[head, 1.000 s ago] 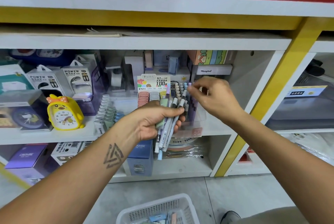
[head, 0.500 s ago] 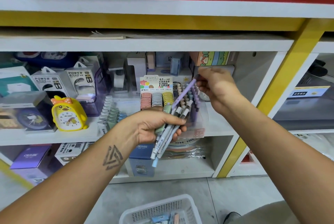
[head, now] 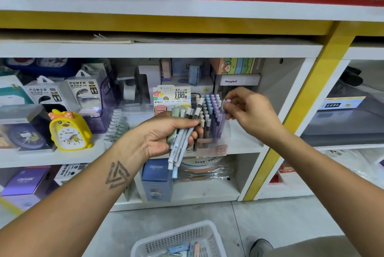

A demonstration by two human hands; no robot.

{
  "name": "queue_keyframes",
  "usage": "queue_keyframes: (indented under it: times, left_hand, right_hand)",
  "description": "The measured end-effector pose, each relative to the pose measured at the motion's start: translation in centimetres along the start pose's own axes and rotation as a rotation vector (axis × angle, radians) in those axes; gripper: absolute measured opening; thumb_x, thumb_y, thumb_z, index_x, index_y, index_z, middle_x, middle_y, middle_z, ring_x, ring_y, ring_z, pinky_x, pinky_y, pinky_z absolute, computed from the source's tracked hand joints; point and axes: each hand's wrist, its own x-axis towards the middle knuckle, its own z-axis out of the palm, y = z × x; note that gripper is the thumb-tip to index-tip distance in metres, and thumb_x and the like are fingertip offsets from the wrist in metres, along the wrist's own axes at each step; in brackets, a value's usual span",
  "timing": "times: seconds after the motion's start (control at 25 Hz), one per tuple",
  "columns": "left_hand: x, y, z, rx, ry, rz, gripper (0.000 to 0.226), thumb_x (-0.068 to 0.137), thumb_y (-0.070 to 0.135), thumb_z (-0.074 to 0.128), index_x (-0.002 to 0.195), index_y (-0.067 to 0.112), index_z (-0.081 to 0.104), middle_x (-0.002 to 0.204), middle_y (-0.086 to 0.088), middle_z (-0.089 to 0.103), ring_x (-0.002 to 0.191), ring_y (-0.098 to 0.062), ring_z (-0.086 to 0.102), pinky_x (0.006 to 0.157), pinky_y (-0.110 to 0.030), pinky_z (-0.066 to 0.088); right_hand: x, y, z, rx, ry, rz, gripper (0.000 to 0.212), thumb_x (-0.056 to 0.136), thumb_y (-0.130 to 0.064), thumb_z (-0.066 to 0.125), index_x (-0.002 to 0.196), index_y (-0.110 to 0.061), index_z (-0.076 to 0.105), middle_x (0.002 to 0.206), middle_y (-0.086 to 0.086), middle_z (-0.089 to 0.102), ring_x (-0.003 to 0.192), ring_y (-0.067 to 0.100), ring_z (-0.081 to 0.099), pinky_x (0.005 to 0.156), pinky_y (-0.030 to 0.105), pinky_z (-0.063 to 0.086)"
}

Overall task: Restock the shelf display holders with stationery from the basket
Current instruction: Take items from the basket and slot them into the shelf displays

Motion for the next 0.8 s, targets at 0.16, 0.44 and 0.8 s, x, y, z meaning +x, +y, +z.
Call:
queue_keyframes:
  times: [0.16, 0.44, 0.8]
  left_hand:
    - [0.33, -0.40, 0.41, 0.005, -0.008, 0.004, 0.023, 0.078, 0.007, 0.070, 0.100, -0.002, 0.069, 0.081, -0.014, 0.071, 0.061, -0.015, 0.067, 0.057, -0.022, 0.058]
    - [0.47, -0.33, 0.53, -0.011, -0.005, 0.018, 0.022, 0.079, 0.007, 0.069, 0.099, -0.002, 0.067, 0.084, -0.015, 0.072, 0.060, -0.015, 0.067, 0.057, -0.023, 0.058]
    - [-0.03, -0.40, 0.51, -0.026, -0.040, 0.059, 0.036, 0.078, 0.006, 0.071, 0.112, -0.005, 0.066, 0.098, -0.023, 0.072, 0.070, -0.020, 0.069, 0.058, -0.025, 0.059]
  right_hand:
    - [-0.73, 0.40, 0.58, -0.064, -0.058, -0.067, 0.004, 0.097, -0.016, 0.063, 0.099, -0.019, 0.061, 0.078, -0.005, 0.072, 0.072, 0.003, 0.070, 0.078, 0.036, 0.060]
    - [-0.99, 0.18, 0.61, -0.027, -0.159, -0.120, 0.008, 0.095, -0.015, 0.067, 0.096, -0.020, 0.061, 0.075, -0.004, 0.073, 0.071, 0.003, 0.071, 0.073, 0.030, 0.059]
    - [-0.20, -0.06, 0.74, -0.158, -0.057, -0.059, 0.021, 0.098, -0.033, 0.061, 0.095, -0.018, 0.076, 0.085, -0.003, 0.072, 0.074, 0.011, 0.062, 0.063, 0.022, 0.045]
